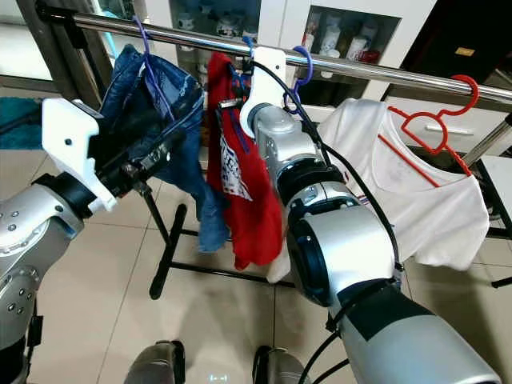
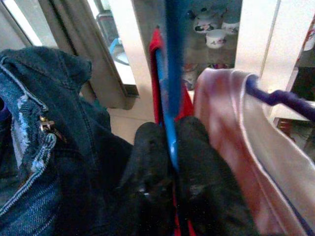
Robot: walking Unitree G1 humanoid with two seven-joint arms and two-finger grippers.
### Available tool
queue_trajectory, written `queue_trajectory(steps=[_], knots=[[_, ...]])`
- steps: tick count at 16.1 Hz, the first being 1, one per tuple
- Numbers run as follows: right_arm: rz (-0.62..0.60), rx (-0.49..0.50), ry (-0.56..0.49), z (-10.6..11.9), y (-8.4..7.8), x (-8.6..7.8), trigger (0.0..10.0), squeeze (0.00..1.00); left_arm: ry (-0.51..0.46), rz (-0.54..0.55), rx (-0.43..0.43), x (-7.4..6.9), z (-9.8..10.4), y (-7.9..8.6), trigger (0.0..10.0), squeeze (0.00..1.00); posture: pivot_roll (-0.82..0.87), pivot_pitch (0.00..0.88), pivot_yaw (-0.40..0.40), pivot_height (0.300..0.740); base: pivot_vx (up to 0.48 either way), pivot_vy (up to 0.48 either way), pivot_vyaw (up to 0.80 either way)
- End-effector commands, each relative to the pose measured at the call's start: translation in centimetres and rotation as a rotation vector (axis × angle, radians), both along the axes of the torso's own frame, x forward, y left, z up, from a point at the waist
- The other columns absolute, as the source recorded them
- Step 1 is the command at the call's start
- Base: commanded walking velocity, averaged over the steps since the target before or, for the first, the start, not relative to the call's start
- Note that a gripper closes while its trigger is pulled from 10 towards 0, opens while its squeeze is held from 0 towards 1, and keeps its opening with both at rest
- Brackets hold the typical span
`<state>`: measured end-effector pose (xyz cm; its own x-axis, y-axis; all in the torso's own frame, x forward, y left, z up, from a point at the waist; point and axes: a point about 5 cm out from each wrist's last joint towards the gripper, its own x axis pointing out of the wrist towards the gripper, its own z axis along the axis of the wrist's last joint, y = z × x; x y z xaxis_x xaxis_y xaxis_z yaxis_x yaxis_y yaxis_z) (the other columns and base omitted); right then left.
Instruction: Hang hanger
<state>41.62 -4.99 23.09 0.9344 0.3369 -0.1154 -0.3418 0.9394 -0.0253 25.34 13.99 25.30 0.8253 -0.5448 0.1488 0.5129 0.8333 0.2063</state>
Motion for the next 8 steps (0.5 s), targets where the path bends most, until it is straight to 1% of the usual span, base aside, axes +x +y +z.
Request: queue_trajectory(steps=[1, 2, 3, 4, 5, 6, 7, 8], knots=[[0.016, 0.010, 0.038, -1.0, -0.2, -0.2, 10.0, 1.00, -0.026, 0.002, -0.020, 0.2, 0.3, 0.0, 10.0, 0.00, 0.32, 0.168, -0.077, 0.740, 0.000, 0.000, 0.00], [0.029, 0.016, 0.007, -0.7, -0.4, -0.1, 10.0, 1.00, -0.044, 0.009, -0.019, 0.3, 0.3, 0.1, 10.0, 0.00, 0.31, 0.159, -0.076, 0.740, 0.000, 0.000, 0.00], [0.059, 0.047, -0.075, 0.2, -1.8, 0.0, 10.0, 1.00, -0.033, 0.022, -0.056, 0.6, -0.2, 0.2, 10.0, 0.00, 0.28, 0.123, -0.076, 0.740, 0.000, 0.000, 0.00], [0.116, 0.067, -0.119, 0.4, -2.5, -0.6, 10.0, 1.00, -0.012, 0.028, -0.061, 0.7, -0.7, 0.4, 10.0, 0.00, 0.26, 0.102, -0.068, 0.740, 0.000, 0.000, 0.00], [0.147, 0.077, -0.142, 0.2, -3.1, -1.5, 10.0, 1.00, 0.006, 0.045, -0.070, 0.8, -1.3, 0.7, 10.0, 0.00, 0.24, 0.082, -0.058, 0.740, 0.000, 0.000, 0.00], [0.162, 0.111, -0.147, -0.4, -4.3, -3.4, 10.0, 1.00, 0.012, 0.096, -0.060, 1.2, -2.2, 1.2, 10.0, 0.00, 0.22, 0.055, -0.045, 0.740, 0.000, 0.000, 0.00], [0.211, 0.172, -0.128, -1.0, -4.8, -6.4, 10.0, 1.00, 0.015, 0.163, -0.040, 1.6, -3.3, 2.0, 10.0, 0.00, 0.19, 0.029, -0.023, 0.740, 0.000, 0.000, 0.00], [0.235, 0.239, -0.123, -0.9, -4.8, -8.2, 10.0, 1.00, 0.033, 0.191, -0.037, 1.6, -4.0, 2.2, 10.0, 0.00, 0.18, 0.024, -0.017, 0.740, 0.000, 0.000, 0.00]])
